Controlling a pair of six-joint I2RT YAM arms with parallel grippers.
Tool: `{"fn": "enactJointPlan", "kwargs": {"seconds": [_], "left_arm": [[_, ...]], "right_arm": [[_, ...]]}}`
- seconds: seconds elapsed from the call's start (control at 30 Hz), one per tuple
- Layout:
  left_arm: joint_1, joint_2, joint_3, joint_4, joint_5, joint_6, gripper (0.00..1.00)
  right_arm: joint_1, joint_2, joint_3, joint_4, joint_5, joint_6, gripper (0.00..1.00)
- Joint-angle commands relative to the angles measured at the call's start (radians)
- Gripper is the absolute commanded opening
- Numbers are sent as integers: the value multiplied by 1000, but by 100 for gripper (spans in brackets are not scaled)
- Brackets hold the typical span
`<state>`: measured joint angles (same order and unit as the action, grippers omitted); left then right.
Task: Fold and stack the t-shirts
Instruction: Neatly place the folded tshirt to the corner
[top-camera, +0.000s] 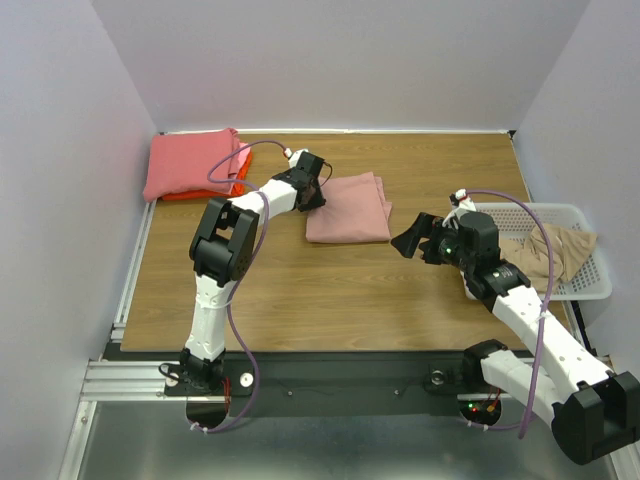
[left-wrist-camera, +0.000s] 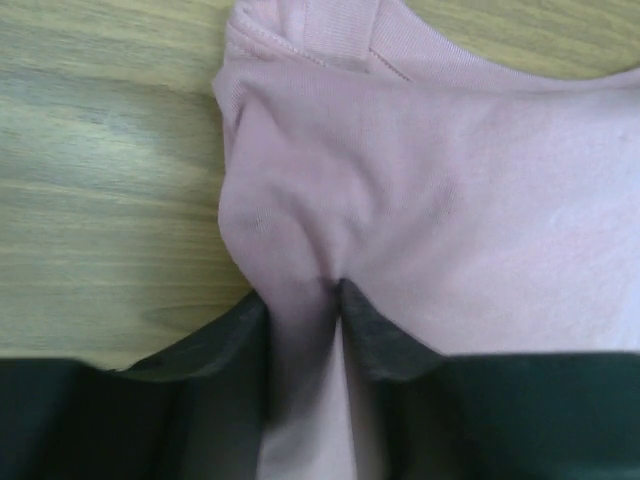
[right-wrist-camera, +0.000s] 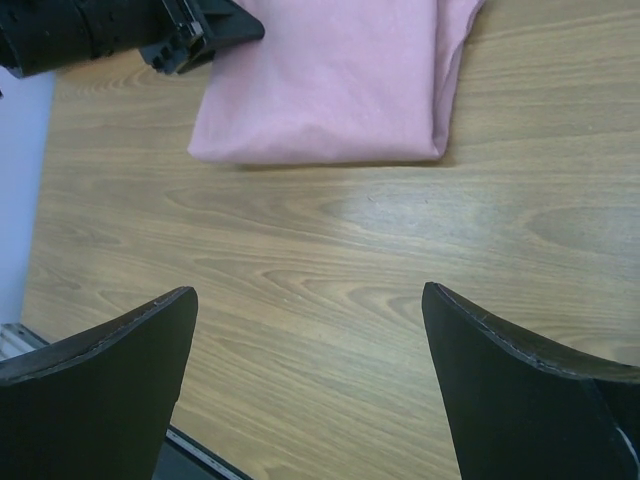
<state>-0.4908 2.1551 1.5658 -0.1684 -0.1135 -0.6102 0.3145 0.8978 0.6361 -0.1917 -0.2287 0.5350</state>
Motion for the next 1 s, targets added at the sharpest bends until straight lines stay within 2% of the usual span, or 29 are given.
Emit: {"fn": "enactJointPlan", "kwargs": {"seconds": [0.0,0.03,0.07,0.17,0.2,0.43,0.5,0.57,0.67,0.8,0.97], "left_arm": [[-18,95,68,-176,-77,12,16],[-22,103,85,-193,-118,18,4],[-22,109,120,-213,-145,23,0],[-23,88,143,-230,-280,76,0],[-23,42,146,-192,-360,143,0],[-3,-72,125,-19,-615,524,0],[17,-92,144,27,-634,604,0],[30,-107,151,68,-635,749,0],[57,-124,172,118,-641,864,0],[96,-123,212,164,-715,1064,0],[158,-143,279,213,-684,1176,0]], "right_arm": [[-2,3,-23,25,25,11,100],[-2,7,-30,24,22,7,100],[-2,10,-35,21,29,0,100],[-2,18,-41,6,84,-15,100],[-2,16,-41,-8,97,-21,100],[-3,20,-58,-12,120,-55,100],[-5,23,-59,-15,147,-63,100],[-3,21,-62,-17,166,-70,100],[-3,24,-70,-18,196,-75,100],[-3,52,-61,-28,222,-96,100],[-3,78,-55,-35,273,-98,100]]}}
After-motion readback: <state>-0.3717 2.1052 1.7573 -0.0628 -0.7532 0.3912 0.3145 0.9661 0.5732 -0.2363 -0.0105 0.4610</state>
